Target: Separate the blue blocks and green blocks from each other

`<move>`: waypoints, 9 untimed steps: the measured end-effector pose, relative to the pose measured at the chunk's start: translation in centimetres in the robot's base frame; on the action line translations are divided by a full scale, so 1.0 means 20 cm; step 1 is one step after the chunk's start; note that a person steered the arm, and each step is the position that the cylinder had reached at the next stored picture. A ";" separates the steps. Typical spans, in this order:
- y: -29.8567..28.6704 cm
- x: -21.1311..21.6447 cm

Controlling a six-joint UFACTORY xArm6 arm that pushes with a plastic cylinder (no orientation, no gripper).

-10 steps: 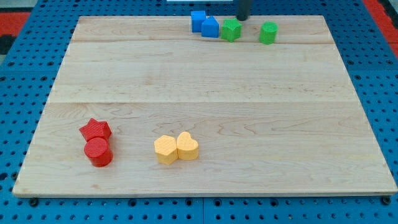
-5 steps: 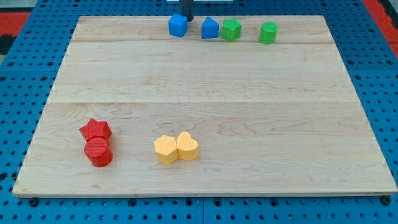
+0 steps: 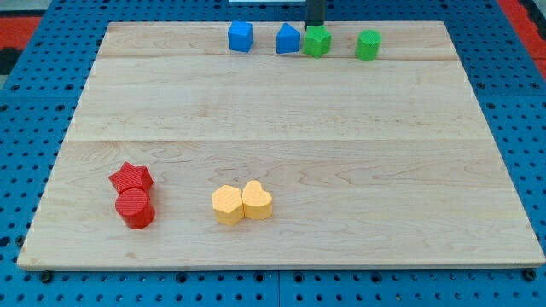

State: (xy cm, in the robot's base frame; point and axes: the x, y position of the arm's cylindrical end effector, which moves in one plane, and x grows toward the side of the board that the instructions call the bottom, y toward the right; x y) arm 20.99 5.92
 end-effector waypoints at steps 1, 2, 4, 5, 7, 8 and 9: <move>-0.07 0.00; -0.21 0.07; -0.35 0.11; -0.21 0.15; -0.31 0.31; -0.48 0.21; -0.42 0.20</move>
State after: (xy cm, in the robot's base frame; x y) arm 24.94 -2.51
